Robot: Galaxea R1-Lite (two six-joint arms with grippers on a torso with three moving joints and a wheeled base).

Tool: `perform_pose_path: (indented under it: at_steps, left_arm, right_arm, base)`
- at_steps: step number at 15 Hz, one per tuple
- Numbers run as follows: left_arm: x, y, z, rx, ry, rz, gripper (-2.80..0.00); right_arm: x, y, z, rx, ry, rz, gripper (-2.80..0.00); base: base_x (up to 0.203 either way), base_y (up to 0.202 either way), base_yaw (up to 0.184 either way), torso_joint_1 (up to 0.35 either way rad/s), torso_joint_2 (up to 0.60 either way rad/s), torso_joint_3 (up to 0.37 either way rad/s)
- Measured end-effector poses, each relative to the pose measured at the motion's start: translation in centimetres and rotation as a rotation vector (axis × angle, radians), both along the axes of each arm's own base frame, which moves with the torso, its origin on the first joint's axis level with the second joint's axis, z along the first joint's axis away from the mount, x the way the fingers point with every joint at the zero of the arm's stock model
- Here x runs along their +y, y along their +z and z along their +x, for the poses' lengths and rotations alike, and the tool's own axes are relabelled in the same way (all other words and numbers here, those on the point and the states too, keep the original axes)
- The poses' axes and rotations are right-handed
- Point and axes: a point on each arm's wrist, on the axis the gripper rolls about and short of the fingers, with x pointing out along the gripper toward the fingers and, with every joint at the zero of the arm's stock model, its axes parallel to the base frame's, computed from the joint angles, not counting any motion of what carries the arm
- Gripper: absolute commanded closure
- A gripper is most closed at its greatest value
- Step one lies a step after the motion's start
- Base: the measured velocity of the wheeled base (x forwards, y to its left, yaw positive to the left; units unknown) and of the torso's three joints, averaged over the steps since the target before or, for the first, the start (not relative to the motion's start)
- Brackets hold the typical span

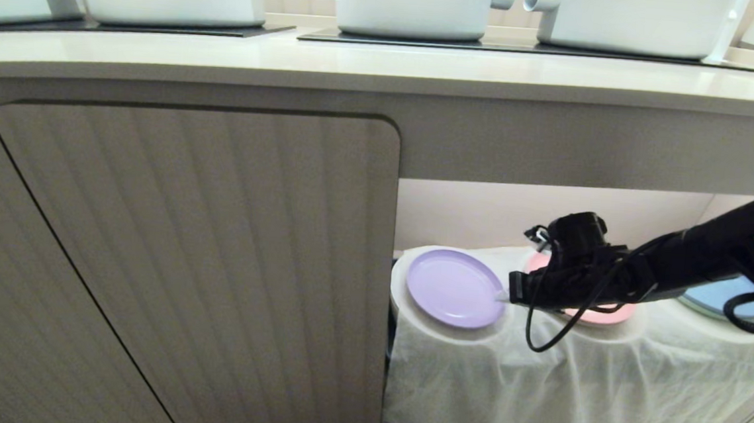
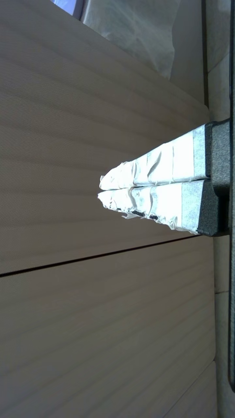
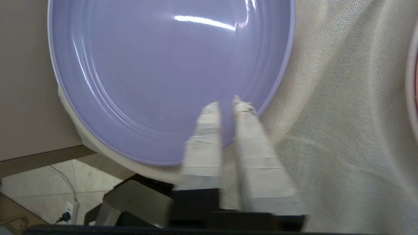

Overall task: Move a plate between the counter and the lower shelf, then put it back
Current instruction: Pick up the plate in the cupboard

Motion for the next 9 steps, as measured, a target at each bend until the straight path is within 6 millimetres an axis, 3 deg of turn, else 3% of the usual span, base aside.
perform_pose_path:
  at_steps: [9]
  left_arm:
    - [0.00, 0.00, 0.00, 0.000, 0.000, 0.000, 0.00]
  right_arm:
    - [0.06, 0.12, 0.42, -0.011, -0.006, -0.006, -2.80]
  base:
    - [0.000, 0.000, 0.000, 0.000, 0.00, 0.000]
